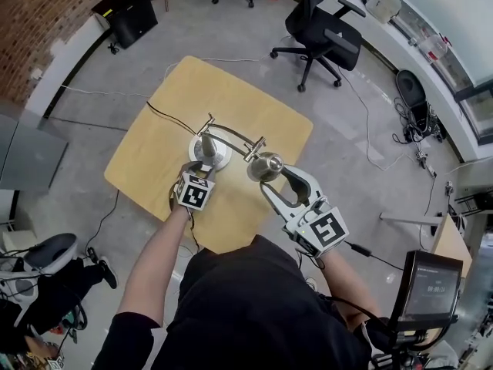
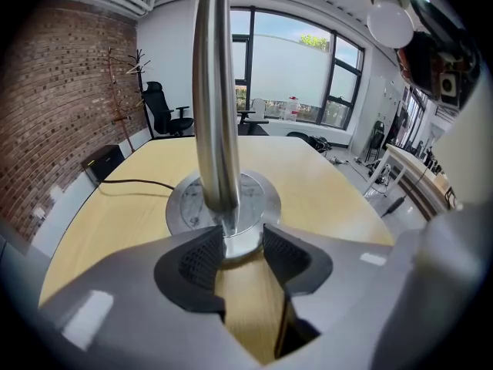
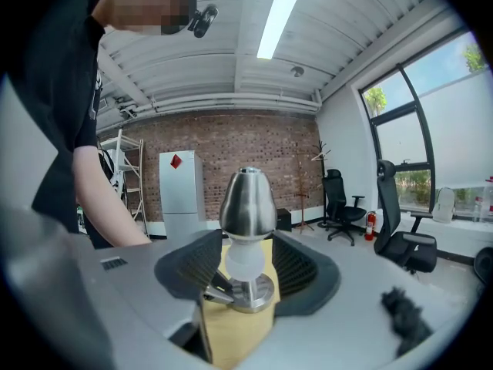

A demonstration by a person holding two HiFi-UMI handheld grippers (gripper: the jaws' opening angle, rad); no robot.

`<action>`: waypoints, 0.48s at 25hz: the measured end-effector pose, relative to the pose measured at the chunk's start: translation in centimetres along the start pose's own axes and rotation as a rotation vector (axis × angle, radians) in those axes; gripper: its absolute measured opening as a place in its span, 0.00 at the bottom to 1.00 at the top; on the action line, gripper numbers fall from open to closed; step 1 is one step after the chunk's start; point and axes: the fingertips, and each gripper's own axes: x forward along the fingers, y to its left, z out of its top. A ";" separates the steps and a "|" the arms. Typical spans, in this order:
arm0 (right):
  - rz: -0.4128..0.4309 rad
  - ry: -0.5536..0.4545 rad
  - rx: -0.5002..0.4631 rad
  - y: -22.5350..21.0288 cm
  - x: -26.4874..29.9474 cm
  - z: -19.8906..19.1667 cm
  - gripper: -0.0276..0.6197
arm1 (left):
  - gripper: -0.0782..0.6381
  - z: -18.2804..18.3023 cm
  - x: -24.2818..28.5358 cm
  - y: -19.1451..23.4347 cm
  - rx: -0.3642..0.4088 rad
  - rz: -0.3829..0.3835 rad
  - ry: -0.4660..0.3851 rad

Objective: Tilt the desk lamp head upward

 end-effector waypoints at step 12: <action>0.009 -0.047 0.017 -0.5 1.1 3.8 0.37 | 0.35 0.4 0.2 0.2 -0.012 -0.003 -0.029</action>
